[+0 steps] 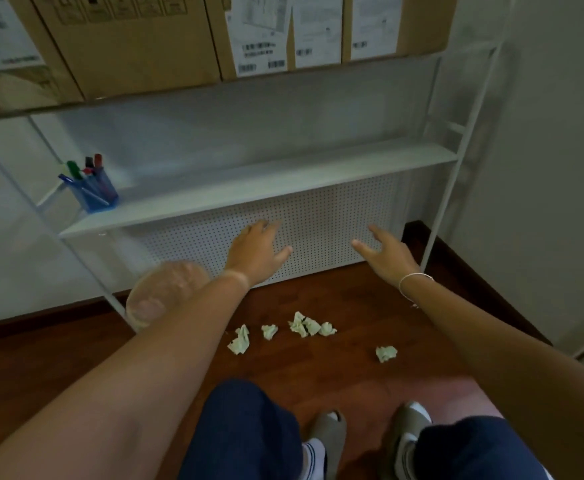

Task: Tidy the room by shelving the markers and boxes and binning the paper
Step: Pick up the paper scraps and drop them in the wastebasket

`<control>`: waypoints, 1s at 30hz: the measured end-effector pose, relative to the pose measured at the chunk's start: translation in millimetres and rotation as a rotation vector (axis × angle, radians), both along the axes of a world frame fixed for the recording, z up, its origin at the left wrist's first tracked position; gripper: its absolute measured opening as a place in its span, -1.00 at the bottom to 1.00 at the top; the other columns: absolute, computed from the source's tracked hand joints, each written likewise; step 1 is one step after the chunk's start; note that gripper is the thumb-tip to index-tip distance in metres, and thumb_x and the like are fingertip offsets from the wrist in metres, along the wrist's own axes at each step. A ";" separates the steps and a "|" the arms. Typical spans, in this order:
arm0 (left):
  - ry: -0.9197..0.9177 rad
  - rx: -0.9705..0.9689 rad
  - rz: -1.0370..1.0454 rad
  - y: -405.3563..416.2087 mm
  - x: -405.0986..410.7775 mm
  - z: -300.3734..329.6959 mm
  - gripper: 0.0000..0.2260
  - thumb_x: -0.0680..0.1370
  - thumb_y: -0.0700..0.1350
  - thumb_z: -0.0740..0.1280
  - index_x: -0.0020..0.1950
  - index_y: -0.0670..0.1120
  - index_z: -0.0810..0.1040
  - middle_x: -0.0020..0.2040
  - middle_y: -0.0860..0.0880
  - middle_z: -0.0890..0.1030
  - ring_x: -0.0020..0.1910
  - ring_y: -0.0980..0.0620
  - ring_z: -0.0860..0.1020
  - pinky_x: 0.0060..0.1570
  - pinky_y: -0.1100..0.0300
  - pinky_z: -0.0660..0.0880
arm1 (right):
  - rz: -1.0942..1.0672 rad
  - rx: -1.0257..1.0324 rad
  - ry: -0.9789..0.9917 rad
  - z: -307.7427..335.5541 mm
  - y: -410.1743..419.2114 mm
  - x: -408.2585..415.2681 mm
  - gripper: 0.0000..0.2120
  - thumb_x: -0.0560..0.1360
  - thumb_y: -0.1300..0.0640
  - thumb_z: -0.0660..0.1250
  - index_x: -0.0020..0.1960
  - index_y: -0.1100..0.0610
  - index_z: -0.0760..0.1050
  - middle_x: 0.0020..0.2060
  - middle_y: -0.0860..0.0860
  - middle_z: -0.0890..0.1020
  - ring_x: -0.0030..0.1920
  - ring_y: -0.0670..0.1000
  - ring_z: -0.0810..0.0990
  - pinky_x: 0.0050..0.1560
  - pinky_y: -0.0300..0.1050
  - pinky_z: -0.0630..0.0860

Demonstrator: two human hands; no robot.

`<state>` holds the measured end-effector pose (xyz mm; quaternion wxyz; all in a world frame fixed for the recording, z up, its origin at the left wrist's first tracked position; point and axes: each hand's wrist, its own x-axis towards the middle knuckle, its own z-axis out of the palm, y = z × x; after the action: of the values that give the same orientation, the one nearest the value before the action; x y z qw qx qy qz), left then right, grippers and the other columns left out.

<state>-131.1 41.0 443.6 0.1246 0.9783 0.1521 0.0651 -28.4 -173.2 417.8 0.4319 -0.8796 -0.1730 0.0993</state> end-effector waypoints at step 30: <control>0.425 -0.282 -0.008 119.6 3.6 -237.6 -0.45 0.58 0.15 0.21 0.53 0.04 0.21 0.53 -0.07 0.24 0.50 -0.14 0.23 0.44 -0.03 0.24 | -0.008 -0.356 0.311 -220.5 115.0 -10.2 -0.35 0.48 -0.12 0.30 0.48 0.04 0.19 0.46 0.08 0.31 0.44 0.11 0.29 0.37 -0.07 0.24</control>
<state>-127.6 160.7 206.0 0.2254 0.9436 0.1784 -0.1643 -38.6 -58.1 197.4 0.2920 -0.9166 -0.0808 0.2608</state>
